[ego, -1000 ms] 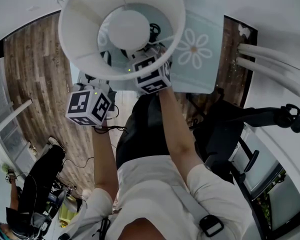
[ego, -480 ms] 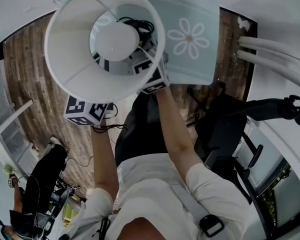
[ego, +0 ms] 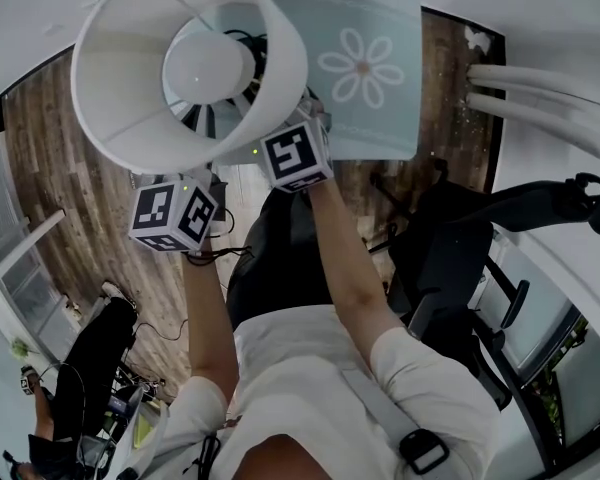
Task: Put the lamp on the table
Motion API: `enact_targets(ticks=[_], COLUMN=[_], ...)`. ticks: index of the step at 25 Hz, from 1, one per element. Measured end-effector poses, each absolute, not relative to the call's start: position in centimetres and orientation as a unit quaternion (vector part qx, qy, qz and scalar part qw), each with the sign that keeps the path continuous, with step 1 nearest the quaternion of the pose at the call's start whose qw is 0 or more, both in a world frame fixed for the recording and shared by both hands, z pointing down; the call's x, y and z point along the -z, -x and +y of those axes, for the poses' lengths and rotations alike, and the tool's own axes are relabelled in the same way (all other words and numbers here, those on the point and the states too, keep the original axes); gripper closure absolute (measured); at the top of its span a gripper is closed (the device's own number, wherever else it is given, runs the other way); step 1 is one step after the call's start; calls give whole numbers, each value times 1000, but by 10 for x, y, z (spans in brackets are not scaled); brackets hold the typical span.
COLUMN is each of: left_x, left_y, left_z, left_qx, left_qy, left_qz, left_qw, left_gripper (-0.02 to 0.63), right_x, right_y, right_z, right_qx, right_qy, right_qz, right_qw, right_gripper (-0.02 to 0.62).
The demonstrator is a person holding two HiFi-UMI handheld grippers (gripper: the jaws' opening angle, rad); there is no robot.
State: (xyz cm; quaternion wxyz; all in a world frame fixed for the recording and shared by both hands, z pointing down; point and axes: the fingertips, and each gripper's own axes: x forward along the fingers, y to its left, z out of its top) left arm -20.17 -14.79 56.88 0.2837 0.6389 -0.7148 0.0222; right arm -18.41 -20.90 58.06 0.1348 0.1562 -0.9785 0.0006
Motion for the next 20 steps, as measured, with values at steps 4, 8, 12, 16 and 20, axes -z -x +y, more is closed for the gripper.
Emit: enact_targets(ticks=[4,8,12,16,20], left_x=[-568,-566,-564,-561,-553], left_y=[196,198,198,197,193], left_z=[-144,-138,-133,-130,-125], left_qx=[-22,-21,-20,-19,-16], left_qy=[-637,-635,-634,-631,-630], left_qz=[-716,-718,-718,-720,-719], left_qw=[285,285,285,289,292], left_gripper=[606,606,606,606,606], right_x=[-583,-583,-586,-585,-570], right_y=[171,162,146,126,111], right_z=[-207,-203,-201,-196,-184], right_qx=[0,1,-10,-18,-32], right_qy=[-163,-168,-180,-183,-182], right_qz=[-976,-974,-970,-967,-967], right_qw=[143,152,163,175,177], right_gripper=[499,500,503,502,528])
